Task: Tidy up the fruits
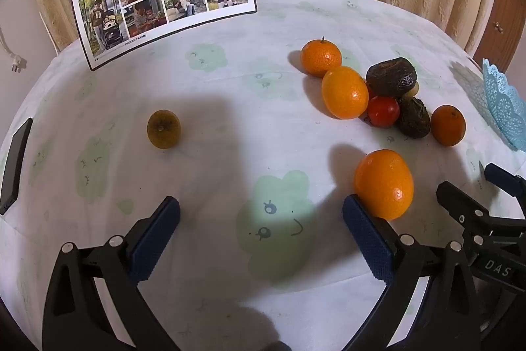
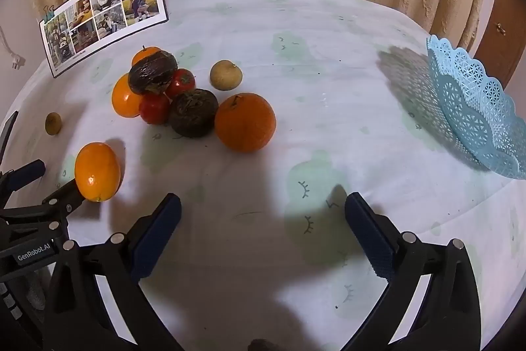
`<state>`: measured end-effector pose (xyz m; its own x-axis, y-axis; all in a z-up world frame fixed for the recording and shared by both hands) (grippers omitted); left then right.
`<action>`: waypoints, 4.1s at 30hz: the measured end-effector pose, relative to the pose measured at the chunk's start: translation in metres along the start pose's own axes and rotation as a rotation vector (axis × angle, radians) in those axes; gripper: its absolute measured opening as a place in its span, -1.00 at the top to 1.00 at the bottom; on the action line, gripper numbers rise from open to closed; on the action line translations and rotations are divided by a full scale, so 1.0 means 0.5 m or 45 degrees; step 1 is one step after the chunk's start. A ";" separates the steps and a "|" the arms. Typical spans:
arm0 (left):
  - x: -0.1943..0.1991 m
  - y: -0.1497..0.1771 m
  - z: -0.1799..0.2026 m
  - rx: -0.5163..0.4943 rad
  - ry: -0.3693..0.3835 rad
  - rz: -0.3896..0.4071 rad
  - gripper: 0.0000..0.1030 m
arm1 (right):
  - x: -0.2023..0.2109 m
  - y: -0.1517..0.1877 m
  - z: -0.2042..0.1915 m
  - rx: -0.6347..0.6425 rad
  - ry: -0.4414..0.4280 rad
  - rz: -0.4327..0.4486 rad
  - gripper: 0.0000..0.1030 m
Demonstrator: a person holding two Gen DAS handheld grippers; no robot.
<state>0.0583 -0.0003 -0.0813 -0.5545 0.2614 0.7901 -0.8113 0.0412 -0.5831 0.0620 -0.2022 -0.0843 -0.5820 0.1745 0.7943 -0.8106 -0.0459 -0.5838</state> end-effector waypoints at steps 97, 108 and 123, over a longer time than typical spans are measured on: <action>0.097 -0.055 -0.089 0.077 -0.087 0.156 -0.91 | 0.119 -0.025 -0.061 0.004 -0.205 0.160 -0.96; 0.135 -0.058 -0.198 0.191 -0.165 0.203 -0.91 | 0.112 -0.030 -0.190 0.152 -0.319 0.102 -0.46; 0.096 -0.053 -0.196 0.159 -0.160 0.157 -0.91 | 0.075 -0.030 -0.221 0.176 -0.300 0.055 0.26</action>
<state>0.0714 0.1058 -0.0463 -0.6635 0.1344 0.7360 -0.7481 -0.1058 -0.6551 0.0595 -0.0863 -0.0645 -0.6023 -0.0637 0.7957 -0.7764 -0.1849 -0.6025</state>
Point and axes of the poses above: each gripper's, at about its wrist camera, not at the fingertips, and x roughly against the way its jaws point, z to its right, y to its underside, the point moved 10 cm from there along -x, roughly the way its jaws point, and after that the axes turned 15 degrees about y, right-handed, at the moved point
